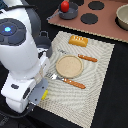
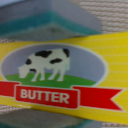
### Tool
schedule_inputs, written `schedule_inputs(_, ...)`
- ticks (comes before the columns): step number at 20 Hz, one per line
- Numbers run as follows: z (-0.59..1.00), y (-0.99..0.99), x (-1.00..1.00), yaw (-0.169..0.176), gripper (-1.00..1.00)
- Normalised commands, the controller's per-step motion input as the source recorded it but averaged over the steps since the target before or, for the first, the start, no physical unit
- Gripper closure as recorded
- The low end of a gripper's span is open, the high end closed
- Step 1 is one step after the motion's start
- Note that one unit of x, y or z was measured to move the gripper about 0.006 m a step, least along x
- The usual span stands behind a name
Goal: Interact with the objects in diverse but meaningful ways.
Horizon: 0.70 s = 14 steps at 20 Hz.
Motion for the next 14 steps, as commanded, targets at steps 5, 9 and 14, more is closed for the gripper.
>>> schedule_inputs(5, 0.0, -0.06, 0.04, 0.0, 1.0)
schedule_inputs(9, 0.22, -0.02, 0.35, -0.006, 1.0)
schedule_inputs(14, 0.46, -0.01, 0.64, -0.021, 1.0)
